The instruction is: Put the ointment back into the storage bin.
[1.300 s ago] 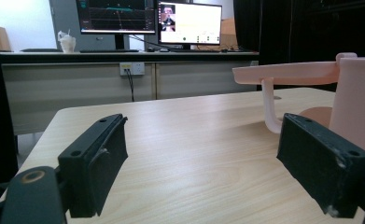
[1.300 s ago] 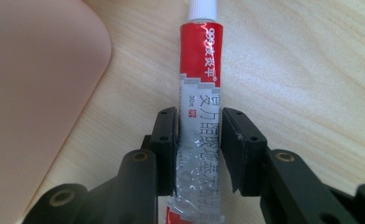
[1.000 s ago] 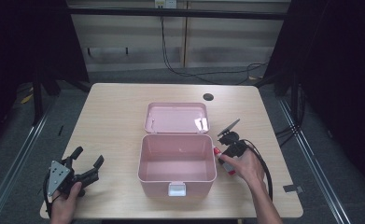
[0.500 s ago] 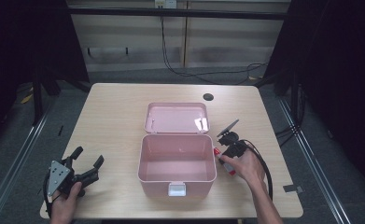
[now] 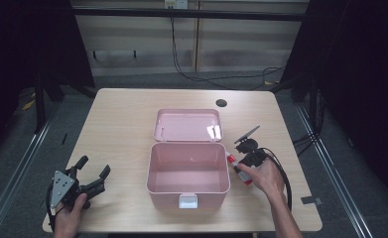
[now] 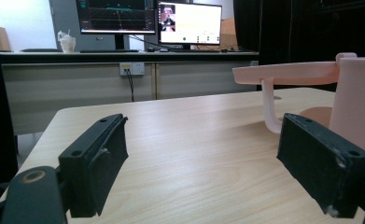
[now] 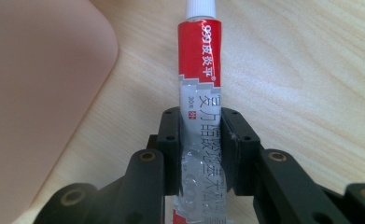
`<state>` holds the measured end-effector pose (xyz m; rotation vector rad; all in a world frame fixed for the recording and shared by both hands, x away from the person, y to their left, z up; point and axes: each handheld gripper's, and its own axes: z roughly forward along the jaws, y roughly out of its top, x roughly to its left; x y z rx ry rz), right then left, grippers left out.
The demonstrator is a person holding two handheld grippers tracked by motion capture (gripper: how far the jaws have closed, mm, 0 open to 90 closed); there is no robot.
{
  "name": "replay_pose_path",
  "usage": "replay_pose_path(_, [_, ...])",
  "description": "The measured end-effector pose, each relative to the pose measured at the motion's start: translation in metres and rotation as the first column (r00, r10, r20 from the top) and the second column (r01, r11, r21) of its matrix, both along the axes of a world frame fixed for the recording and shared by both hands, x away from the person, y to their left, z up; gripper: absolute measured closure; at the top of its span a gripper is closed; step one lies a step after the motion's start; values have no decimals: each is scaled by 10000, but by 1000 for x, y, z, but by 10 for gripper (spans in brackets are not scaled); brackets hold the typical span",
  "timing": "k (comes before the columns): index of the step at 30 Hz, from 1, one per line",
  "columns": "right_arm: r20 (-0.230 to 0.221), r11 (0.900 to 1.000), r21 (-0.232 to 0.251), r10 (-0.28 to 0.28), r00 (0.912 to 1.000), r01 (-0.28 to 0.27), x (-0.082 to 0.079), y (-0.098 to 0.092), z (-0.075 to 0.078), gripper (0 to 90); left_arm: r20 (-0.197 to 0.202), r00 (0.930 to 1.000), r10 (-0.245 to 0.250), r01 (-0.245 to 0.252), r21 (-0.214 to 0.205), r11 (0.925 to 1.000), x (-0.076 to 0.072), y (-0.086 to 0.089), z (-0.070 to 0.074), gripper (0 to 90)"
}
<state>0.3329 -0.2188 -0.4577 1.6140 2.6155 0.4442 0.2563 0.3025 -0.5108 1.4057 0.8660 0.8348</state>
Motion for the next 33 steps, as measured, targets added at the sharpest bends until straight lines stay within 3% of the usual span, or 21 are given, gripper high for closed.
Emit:
replay_pose_path(17, [240,9976,666,-202,9995,186,-6,-12,10,714,-34,10000,-13,13,10,10000,0,0,0,157])
replay_pose_path(33, [878,9890,1432,-492,9949,363,-14,-30,27,715,-15,10000,19,-19,99,9999,0,1,0,158])
